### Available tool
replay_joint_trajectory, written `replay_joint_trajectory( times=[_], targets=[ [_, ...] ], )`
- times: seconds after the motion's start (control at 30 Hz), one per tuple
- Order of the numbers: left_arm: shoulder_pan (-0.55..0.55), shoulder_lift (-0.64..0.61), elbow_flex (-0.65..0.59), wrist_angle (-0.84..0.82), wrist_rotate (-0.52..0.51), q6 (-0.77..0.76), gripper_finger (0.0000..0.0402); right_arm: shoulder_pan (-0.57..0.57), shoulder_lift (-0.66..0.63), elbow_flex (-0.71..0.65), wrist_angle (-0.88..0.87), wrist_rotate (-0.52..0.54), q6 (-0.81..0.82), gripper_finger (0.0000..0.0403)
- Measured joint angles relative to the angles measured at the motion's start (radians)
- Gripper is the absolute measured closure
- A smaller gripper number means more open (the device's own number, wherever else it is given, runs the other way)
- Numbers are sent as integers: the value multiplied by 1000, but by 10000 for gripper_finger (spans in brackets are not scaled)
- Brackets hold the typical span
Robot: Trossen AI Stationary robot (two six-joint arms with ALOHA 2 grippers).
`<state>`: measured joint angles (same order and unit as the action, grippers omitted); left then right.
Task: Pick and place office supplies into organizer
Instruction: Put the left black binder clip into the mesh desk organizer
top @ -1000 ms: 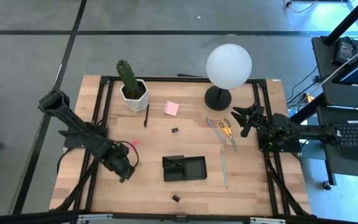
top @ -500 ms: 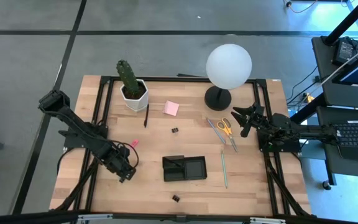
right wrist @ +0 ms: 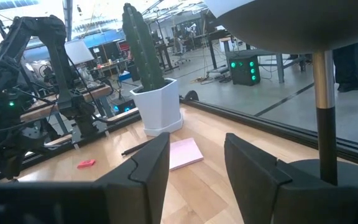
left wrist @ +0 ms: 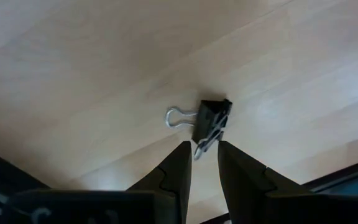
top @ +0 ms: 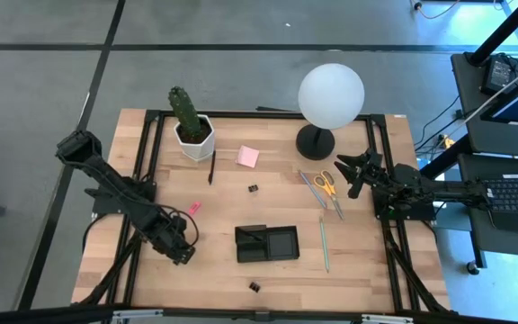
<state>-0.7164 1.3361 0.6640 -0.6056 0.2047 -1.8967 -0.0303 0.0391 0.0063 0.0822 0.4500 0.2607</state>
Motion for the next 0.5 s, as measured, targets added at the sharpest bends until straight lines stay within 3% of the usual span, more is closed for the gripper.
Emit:
replay_joint_trajectory(
  times=[0.5],
  targets=[
    [-10, 37, 0, 5, -15, -20, 327, 0, 0, 0, 0, -7, 0, 249]
  ],
)
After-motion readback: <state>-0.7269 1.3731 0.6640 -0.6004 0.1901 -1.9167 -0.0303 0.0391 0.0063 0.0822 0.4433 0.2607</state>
